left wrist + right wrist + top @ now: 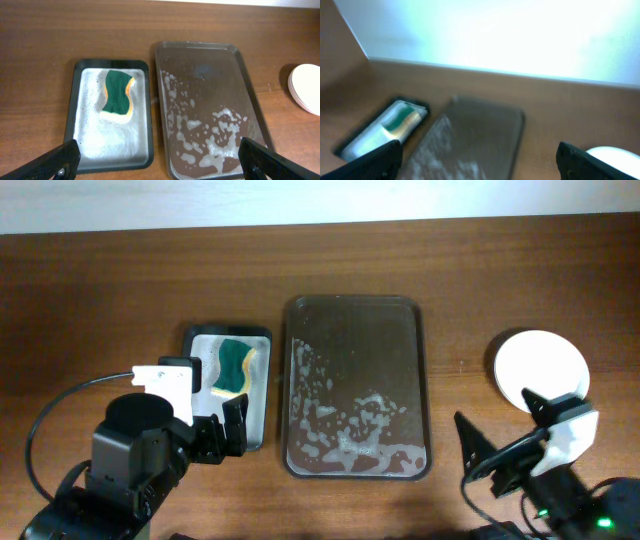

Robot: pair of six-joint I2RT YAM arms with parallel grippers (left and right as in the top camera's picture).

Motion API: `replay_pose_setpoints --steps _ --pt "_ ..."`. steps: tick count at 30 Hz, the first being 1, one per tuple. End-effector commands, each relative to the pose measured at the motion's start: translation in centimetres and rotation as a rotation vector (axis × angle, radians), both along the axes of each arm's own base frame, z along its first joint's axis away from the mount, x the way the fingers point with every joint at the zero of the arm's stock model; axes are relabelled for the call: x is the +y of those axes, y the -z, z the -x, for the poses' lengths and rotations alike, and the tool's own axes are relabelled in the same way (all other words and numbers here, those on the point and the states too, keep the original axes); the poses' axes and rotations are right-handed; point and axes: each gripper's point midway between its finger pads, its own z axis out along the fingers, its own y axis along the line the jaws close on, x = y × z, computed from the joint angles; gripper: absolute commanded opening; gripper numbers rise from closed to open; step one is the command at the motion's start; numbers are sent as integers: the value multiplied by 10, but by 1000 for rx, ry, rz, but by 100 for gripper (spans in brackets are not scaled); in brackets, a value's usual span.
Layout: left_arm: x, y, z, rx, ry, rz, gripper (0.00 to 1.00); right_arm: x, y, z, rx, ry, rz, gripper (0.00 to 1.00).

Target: Clean dirty plates on tray and stack at the side

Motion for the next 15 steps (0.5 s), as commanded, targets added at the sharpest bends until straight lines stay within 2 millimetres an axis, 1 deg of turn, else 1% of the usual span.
replay_pose_setpoints --steps 1,2,3,8,10,12,13,15 --pt "-1 -3 0 -8 9 4 99 -10 65 -5 26 55 46 99" --pt "-1 -3 0 -8 9 4 99 -11 83 -14 -14 70 42 99" --pt "-1 -3 0 -8 9 4 100 -10 96 -22 -54 72 33 99" --pt "-1 -3 0 -8 9 4 100 -5 140 -47 -182 77 -3 99" --pt "-1 -3 0 -8 9 4 100 -4 149 -54 -214 78 -11 99" --pt "-1 -3 0 -8 9 4 100 -2 163 -62 -258 78 -21 99" --pt "-1 -3 0 -8 9 4 99 -2 172 -62 -226 77 -13 99" --pt "-1 -3 0 -8 9 4 99 -2 177 -62 -206 77 -8 99"
